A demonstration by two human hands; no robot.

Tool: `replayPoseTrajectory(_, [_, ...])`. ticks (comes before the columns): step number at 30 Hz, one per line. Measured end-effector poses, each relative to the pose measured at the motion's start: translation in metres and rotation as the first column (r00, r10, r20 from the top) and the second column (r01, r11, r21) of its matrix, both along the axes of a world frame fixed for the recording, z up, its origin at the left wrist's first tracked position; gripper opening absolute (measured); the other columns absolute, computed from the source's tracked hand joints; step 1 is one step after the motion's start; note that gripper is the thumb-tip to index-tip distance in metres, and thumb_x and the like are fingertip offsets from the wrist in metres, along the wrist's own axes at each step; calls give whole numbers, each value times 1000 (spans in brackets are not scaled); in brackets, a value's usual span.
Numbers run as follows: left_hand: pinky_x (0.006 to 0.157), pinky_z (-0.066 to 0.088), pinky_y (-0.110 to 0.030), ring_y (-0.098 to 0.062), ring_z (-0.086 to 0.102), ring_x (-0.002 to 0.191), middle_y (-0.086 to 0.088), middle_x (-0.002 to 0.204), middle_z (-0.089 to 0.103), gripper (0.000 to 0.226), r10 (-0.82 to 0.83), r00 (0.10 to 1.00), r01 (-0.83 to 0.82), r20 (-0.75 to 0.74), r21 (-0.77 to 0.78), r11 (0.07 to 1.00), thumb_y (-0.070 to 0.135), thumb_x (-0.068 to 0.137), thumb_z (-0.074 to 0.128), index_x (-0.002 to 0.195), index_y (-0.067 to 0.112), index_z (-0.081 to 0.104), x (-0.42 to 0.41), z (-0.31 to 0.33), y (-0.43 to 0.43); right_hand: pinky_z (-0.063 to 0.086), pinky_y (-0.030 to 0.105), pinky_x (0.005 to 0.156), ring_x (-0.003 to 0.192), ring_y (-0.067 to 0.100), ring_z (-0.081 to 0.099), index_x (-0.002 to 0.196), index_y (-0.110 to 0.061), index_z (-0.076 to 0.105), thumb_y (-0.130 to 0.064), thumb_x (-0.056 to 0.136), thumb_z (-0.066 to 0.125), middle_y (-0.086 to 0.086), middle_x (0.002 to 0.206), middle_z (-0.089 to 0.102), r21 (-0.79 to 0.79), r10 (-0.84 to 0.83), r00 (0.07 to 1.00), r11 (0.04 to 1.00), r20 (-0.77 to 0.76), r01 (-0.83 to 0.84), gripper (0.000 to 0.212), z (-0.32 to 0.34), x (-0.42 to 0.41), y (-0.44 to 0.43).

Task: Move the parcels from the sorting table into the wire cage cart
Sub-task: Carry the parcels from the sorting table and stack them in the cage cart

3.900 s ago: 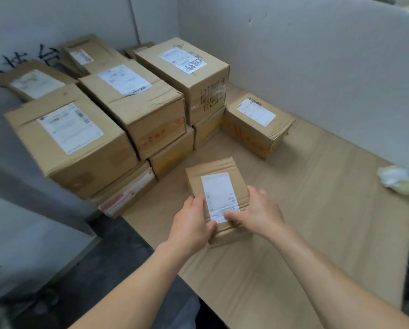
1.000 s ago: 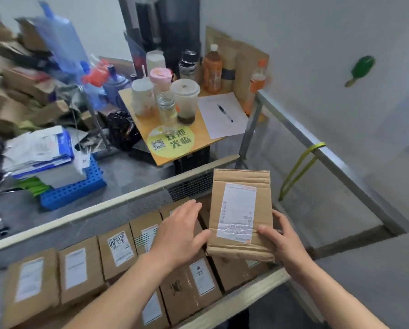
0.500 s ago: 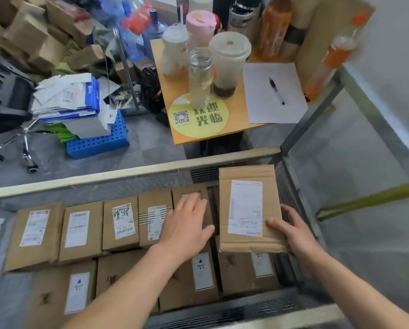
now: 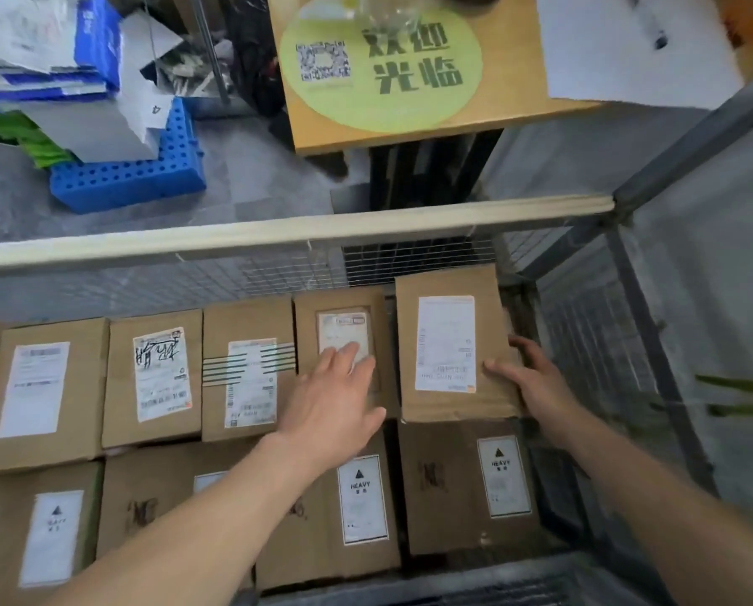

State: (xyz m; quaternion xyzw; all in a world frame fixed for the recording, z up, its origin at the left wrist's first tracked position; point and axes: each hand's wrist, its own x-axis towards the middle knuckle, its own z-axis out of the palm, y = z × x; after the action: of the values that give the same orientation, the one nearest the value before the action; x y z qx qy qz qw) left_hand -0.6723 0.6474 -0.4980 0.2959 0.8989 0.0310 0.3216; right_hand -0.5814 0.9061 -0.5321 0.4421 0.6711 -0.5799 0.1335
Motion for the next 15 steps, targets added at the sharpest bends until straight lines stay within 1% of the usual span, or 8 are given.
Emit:
replayPoseTrajectory(2, [120, 23, -47, -26, 5, 154, -3, 168, 4, 70, -3, 1000, 3, 18, 7, 1000, 52, 101, 46, 158, 23, 18, -2, -21, 5, 53, 33, 72, 96, 14, 65, 128, -42, 48, -27, 90, 72, -14, 110, 62, 2, 10, 1000, 1000, 4, -10, 47, -25, -7, 5])
replayPoseTrajectory(4, [120, 24, -46, -26, 4, 154, -3, 168, 3, 71, -11, 1000, 11, 21, 10, 1000, 53, 100, 47, 158, 22, 19, -3, -40, 8, 54, 36, 83, 103, 15, 64, 133, -44, 48, -27, 93, 69, -14, 112, 64, -26, 46, 999, 999, 22, -45, 48, -49, -14, 6])
replayPoseTrajectory(5, [119, 25, -45, -26, 4, 153, -3, 168, 3, 70, -18, 1000, 17, 23, 10, 1000, 54, 100, 47, 157, 22, 21, -4, -49, 9, 52, 34, 87, 109, 15, 63, 137, -44, 48, -26, 96, 67, -15, 116, 64, -25, 72, 997, 997, 26, -71, 49, -62, -16, 5])
replayPoseTrajectory(7, [120, 25, -46, -26, 3, 153, -3, 168, 3, 69, -18, 999, 18, 48, 3, 1000, 52, 99, 49, 156, 22, 24, -3, -62, 8, 47, 30, 93, 119, 13, 59, 146, -38, 47, -22, 100, 61, -15, 125, 63, 7, 106, 994, 994, 35, -107, 51, -83, -20, -2])
replayPoseTrajectory(10, [121, 23, -49, -28, 0, 154, -2, 168, -1, 68, -26, 997, 29, 74, -30, 999, 50, 99, 50, 156, 22, 24, -1, -76, 4, 42, 34, 105, 121, 11, 52, 151, -33, 38, -15, 102, 55, -16, 125, 57, 46, 126, 991, 991, 49, -128, 55, -98, -26, -16])
replayPoseTrajectory(12, [121, 20, -50, -30, -3, 154, -1, 168, -3, 71, -30, 997, 34, 75, -54, 998, 50, 99, 50, 157, 22, 21, 0, -81, 4, 41, 38, 108, 121, 12, 50, 153, -30, 34, -15, 103, 53, -14, 125, 54, 65, 123, 991, 990, 55, -126, 56, -100, -30, -21])
replayPoseTrajectory(15, [120, 19, -52, -33, -5, 154, -2, 167, -3, 72, -34, 997, 38, 68, -58, 998, 50, 98, 51, 157, 22, 20, -1, -85, 6, 42, 36, 105, 122, 14, 52, 151, -29, 34, -16, 103, 52, -12, 127, 55, 65, 131, 990, 989, 61, -135, 53, -103, -32, -25])
